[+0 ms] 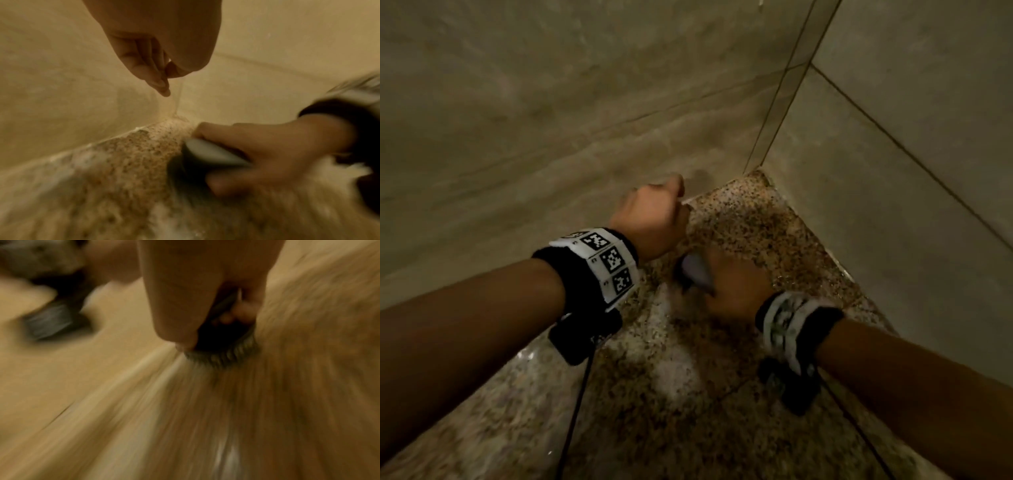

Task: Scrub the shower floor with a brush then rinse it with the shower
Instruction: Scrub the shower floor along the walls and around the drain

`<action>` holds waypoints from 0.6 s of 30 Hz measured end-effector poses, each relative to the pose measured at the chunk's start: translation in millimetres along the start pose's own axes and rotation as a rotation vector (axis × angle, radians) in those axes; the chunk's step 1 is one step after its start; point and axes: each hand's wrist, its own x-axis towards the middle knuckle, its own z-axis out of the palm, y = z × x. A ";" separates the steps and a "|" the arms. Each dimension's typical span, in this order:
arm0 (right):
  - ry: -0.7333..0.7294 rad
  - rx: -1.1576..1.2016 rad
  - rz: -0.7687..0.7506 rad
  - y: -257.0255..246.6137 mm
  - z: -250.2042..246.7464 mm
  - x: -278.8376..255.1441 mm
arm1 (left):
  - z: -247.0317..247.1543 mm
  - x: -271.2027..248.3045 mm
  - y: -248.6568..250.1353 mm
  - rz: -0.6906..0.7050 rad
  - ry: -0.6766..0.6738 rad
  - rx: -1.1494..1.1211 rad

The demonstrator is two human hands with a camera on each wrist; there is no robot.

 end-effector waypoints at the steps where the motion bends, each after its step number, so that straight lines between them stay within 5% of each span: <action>1: 0.057 0.097 0.179 12.6 -9.6 15.8 | 1.0 -3.8 -6.0 -0.028 0.042 -0.032; 3: 0.207 0.253 0.492 28.8 -26.0 37.6 | 4.3 -11.5 -17.0 -0.058 0.097 -0.037; 4: 0.220 0.225 0.530 23.8 -25.8 34.4 | 5.5 -15.0 -21.8 -0.059 0.103 -0.027; 8: -0.008 -0.039 -0.032 -59.4 25.4 -0.5 | -0.5 -18.2 -27.1 -0.032 0.110 -0.030; 11: 0.021 0.081 -0.164 -63.1 12.2 18.9 | -7.0 -14.1 -13.7 -0.009 0.116 -0.034; 14: 0.230 0.304 0.204 -7.9 -25.2 46.2 | -14.4 -14.7 0.8 0.029 0.064 0.033; 16: 0.239 0.307 0.476 28.7 -33.7 47.4 | -25.0 -13.4 8.3 0.102 0.044 0.129; 18: 0.182 0.254 0.475 40.0 -29.4 43.6 | -38.9 -11.2 15.3 0.160 0.072 0.234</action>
